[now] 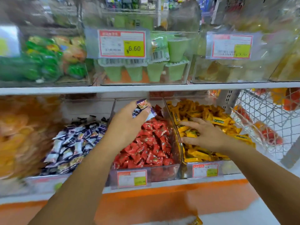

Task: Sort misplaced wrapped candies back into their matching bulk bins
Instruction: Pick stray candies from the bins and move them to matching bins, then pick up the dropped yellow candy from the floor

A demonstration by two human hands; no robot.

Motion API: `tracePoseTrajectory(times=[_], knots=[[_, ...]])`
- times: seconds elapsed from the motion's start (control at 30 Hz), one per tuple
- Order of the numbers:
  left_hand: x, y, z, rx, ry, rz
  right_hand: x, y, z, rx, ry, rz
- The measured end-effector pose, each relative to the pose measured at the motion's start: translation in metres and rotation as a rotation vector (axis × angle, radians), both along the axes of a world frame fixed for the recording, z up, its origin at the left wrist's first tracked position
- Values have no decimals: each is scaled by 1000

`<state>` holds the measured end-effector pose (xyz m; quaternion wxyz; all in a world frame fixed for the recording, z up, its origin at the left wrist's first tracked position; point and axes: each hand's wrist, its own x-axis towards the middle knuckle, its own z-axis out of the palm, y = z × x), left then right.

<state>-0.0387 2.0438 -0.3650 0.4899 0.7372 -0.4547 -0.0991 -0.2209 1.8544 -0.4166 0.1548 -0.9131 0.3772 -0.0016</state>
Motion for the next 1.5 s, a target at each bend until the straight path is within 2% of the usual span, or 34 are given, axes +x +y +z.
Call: tracePoseTrajectory(times=[0.13,0.2,0.3,0.33,0.4,0.57,0.77,0.83,0.9,1.0,1.07,1.2,1.3,1.4,1.5], knots=[[52,41,9,38,-124,295,6,11,-9,-93,-121,-69],[73,57,9,68,-104,399,11,15,-14,-138,-133,-101],[86,69,3,343,-28,363,15,17,-14,-118,-170,-117],[84,70,1,434,-40,323,15,17,-13,-112,-203,-110],[78,69,-1,457,-71,245,11,17,-15,-112,-257,-94],[46,40,0,215,-223,74,-2,22,-16,-114,-386,-19],[-32,3,-5,18,-195,-179,-38,51,-1,-168,-876,-53],[-65,0,-9,83,-163,-360,-56,62,-5,-80,-1029,-86],[-96,-6,-26,265,-81,-594,-76,70,-18,-19,-1148,-157],[-130,-16,-88,565,-176,-842,-103,84,-64,65,-1214,-345],[-140,-18,-137,709,-199,-897,-118,94,-111,161,-1091,-428],[-132,-29,-224,892,-255,-818,-135,93,-202,433,-530,-403],[-123,-36,-278,965,-239,-739,-140,86,-258,554,-234,-399],[-127,-40,-323,990,-143,-681,-137,83,-302,619,-46,-379],[-135,-45,-363,1026,-83,-626,-131,77,-336,605,35,-348]])
